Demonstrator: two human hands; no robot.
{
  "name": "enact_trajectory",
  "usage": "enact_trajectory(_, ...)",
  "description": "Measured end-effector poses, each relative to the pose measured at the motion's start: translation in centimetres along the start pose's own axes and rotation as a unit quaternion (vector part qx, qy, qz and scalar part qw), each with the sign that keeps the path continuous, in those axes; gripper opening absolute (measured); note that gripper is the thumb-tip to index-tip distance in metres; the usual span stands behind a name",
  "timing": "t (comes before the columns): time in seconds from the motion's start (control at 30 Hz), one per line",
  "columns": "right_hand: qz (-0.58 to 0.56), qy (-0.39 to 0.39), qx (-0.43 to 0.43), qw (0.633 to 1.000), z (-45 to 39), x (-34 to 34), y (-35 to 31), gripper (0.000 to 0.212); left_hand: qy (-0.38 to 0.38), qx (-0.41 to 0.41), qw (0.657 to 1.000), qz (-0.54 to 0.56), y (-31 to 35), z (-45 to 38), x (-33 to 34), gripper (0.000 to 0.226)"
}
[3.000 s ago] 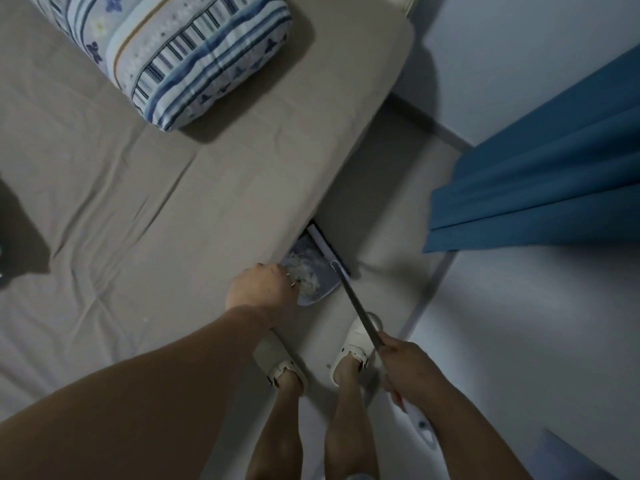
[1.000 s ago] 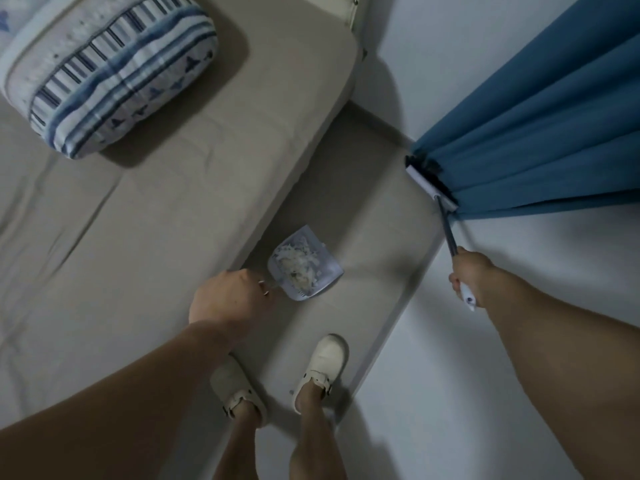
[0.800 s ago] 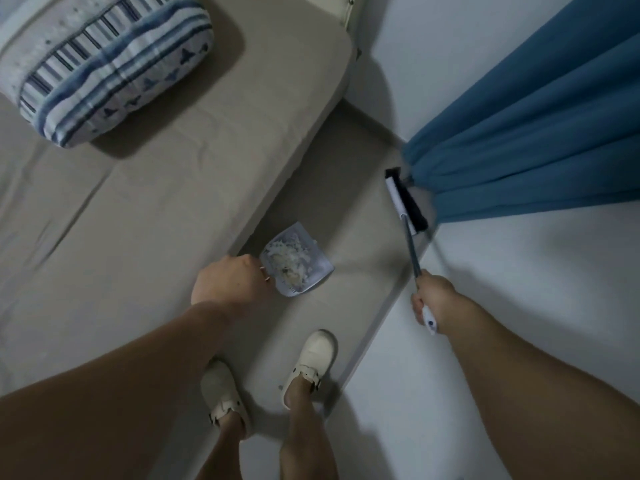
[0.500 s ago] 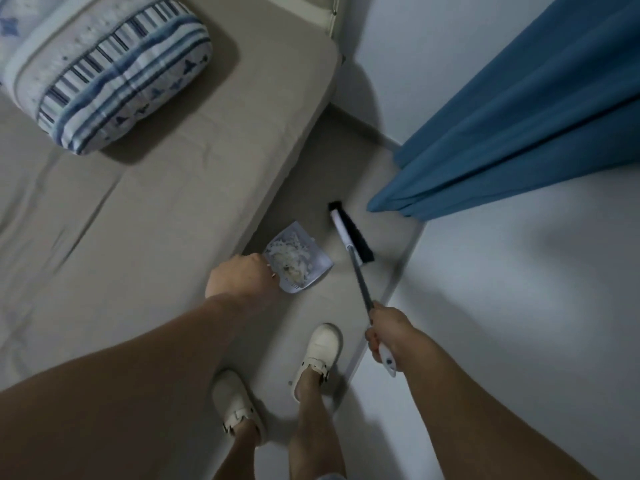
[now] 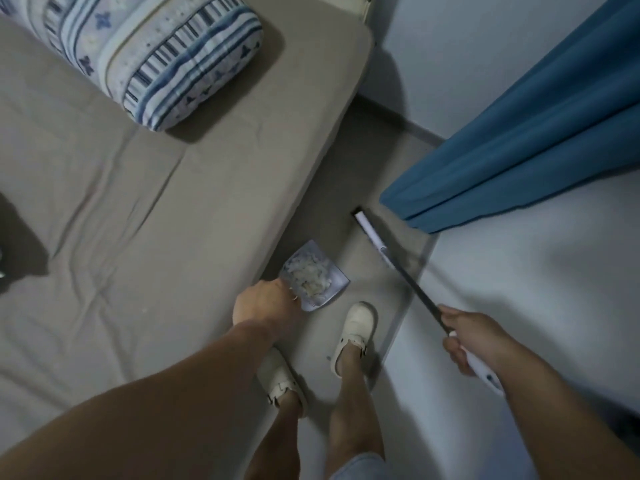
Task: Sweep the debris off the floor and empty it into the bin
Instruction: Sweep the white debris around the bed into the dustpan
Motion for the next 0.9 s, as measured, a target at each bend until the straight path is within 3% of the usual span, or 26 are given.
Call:
enact_trajectory(0.13,0.092,0.023,-0.02,0.995,-4.3,2.7,-0.5,0.037,-0.018,-0.006,1.0,0.001,-1.3,2.3,1.6,0.058)
enact_trajectory(0.23,0.199,-0.035,-0.034,0.979,-5.5,8.1,0.4,0.031,-0.01,-0.008,1.0,-0.002,-1.7,2.6,3.0,0.048)
enact_trajectory(0.3,0.281,-0.034,-0.022,0.959,-4.7,11.3,1.4,0.02,-0.006,-0.007,1.0,0.002,-1.4,2.5,3.7,0.037)
enact_trajectory(0.33,0.316,-0.028,-0.021,0.948,-4.1,12.6,2.1,0.026,-0.007,-0.007,1.0,0.006,-1.1,2.5,4.0,0.035)
enact_trajectory(0.53,0.317,-0.131,-0.043,0.938,1.4,15.0,5.1,0.04,-0.004,-0.001,1.0,0.018,-0.3,2.2,4.0,0.033)
enact_trajectory(0.63,0.286,-0.142,-0.036,0.947,2.6,14.5,5.0,0.037,-0.004,0.002,1.0,0.016,-0.3,2.3,4.0,0.033)
enact_trajectory(0.7,0.298,-0.154,-0.037,0.941,3.2,14.0,5.1,0.024,-0.001,-0.001,1.0,0.016,-0.3,2.4,4.1,0.031)
enact_trajectory(0.9,0.262,-0.159,0.001,0.952,3.9,14.1,6.1,0.027,-0.025,-0.003,0.999,0.028,-0.2,2.5,4.5,0.025)
Point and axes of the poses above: each hand's wrist, its own z-axis away from the middle knuckle, its own x-axis out of the palm, y = z × x, the point moved 4 cm from there along -z, towards the middle knuckle, and after that the axes turned 3 degrees about -x, right-handed, at the moved point
